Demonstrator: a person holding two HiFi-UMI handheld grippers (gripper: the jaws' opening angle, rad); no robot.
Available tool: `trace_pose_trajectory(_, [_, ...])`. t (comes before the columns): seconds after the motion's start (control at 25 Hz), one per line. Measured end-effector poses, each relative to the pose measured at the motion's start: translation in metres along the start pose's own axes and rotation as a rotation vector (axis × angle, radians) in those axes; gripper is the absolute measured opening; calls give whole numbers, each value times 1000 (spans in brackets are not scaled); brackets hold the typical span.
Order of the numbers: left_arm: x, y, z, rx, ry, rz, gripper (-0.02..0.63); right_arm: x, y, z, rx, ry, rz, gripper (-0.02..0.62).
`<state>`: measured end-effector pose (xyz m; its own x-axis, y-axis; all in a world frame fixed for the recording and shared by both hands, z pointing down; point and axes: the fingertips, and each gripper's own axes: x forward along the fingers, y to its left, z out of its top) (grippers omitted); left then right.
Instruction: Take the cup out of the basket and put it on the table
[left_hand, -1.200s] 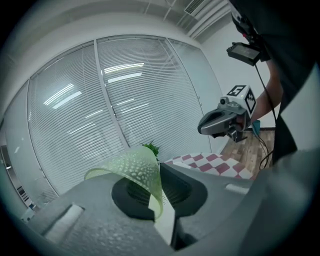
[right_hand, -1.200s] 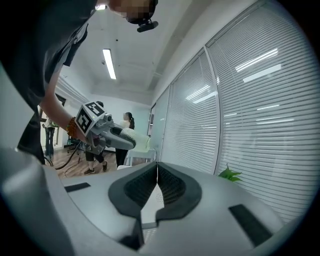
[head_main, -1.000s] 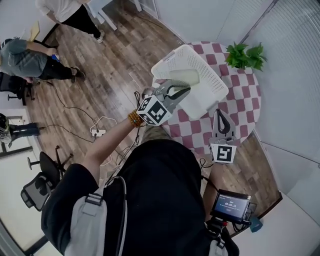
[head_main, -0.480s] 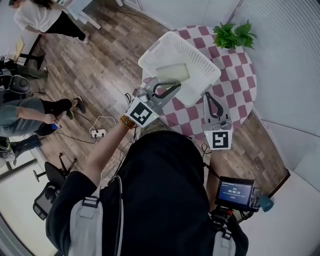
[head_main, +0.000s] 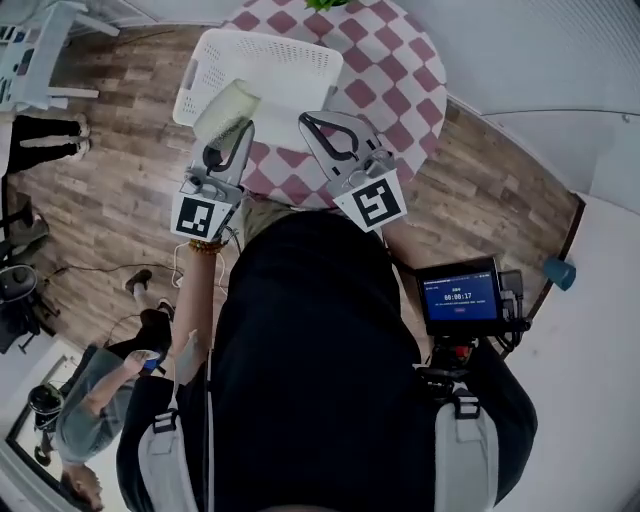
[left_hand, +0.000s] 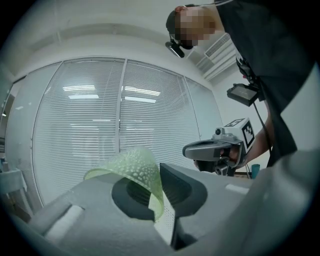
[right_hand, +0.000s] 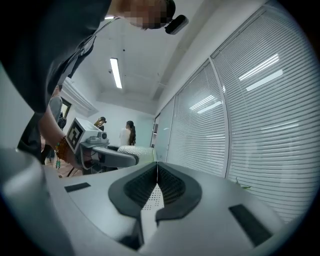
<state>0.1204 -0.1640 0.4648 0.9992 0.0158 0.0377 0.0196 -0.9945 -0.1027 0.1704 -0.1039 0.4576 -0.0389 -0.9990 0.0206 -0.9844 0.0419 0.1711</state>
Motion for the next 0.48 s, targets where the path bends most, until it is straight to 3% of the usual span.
trace_pose_trajectory(0.16, [5,-5,-4,-49,-36,-22,32,-2,3,1,15,-35,13,9])
trace_pose_trajectory(0.48, [14,-18,-18,-50,-47,-72,32,-7,6,-7,61,-86,44,9])
